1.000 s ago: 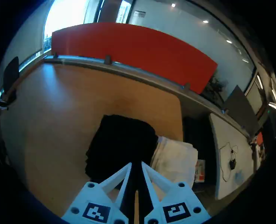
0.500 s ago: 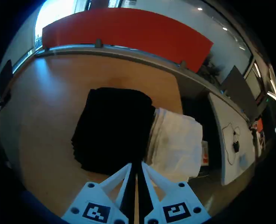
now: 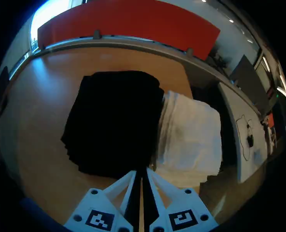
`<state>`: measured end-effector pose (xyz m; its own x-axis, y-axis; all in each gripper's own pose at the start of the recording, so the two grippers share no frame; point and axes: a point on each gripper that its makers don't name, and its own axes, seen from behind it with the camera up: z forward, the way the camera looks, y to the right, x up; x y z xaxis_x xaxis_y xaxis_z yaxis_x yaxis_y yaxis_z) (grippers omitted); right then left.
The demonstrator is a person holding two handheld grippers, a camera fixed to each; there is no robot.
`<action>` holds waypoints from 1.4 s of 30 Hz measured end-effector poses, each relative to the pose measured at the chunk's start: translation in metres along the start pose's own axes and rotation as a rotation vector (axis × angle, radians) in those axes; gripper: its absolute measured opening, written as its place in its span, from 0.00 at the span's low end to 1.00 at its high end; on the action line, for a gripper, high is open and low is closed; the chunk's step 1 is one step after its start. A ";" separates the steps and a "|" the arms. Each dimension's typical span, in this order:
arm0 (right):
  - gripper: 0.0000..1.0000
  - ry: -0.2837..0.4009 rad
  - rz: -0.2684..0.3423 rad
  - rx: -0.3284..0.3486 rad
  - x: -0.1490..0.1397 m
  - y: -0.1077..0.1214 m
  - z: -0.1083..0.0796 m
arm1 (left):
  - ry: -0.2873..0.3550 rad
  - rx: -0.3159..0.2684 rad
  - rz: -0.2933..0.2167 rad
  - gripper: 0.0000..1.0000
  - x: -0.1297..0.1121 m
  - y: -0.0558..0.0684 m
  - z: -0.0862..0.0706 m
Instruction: Fold towel
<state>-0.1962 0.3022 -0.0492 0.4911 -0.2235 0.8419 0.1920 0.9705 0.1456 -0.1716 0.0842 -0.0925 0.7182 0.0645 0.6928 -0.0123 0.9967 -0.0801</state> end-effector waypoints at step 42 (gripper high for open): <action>0.40 0.098 0.111 -0.100 0.000 0.011 -0.024 | 0.028 -0.011 0.001 0.96 0.012 -0.001 -0.001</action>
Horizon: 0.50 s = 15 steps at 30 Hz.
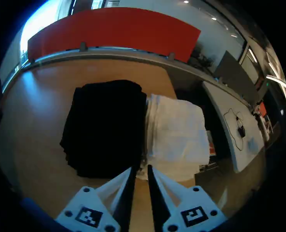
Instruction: Fold towel
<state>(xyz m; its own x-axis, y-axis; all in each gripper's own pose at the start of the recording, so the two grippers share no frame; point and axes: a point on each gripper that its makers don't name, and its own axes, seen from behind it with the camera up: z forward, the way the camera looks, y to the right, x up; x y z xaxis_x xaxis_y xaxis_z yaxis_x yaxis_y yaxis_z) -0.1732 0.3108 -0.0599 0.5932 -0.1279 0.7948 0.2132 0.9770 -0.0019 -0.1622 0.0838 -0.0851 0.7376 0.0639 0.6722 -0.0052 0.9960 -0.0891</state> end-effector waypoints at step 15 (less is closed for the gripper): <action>0.92 0.117 0.034 -0.009 0.027 -0.016 -0.025 | 0.028 -0.011 0.003 0.96 0.010 0.001 0.000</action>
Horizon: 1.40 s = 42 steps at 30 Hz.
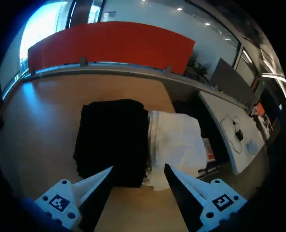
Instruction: Fold towel
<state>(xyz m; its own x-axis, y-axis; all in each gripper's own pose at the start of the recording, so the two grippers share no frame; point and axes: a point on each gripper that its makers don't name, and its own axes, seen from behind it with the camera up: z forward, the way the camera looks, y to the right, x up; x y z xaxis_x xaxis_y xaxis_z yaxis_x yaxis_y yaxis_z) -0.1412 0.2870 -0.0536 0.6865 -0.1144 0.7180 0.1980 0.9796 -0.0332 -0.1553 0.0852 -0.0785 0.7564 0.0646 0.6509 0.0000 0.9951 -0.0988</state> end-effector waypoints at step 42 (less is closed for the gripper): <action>0.92 0.646 0.152 0.007 0.156 -0.059 -0.103 | 0.406 -0.012 -0.064 0.96 0.119 -0.007 -0.004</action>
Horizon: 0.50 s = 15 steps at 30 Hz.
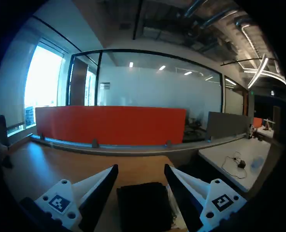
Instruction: Fold towel
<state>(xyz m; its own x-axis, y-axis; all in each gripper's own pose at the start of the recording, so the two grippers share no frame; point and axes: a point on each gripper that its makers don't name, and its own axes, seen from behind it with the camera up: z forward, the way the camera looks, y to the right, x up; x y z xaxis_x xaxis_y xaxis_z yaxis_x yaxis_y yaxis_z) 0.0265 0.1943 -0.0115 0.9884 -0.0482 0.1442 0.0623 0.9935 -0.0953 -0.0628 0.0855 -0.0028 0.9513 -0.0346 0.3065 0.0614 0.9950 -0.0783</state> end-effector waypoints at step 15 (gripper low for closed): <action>0.92 0.059 -0.010 0.033 0.036 -0.033 -0.006 | 0.215 0.012 -0.018 0.96 0.066 -0.008 0.000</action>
<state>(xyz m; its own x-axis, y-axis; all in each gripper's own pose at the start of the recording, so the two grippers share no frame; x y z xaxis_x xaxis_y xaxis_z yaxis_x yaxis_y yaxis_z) 0.0612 0.1590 -0.0093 0.9942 -0.0635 0.0867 0.0690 0.9957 -0.0617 -0.0005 0.0755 0.0184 0.9927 -0.0702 0.0982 0.0765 0.9951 -0.0626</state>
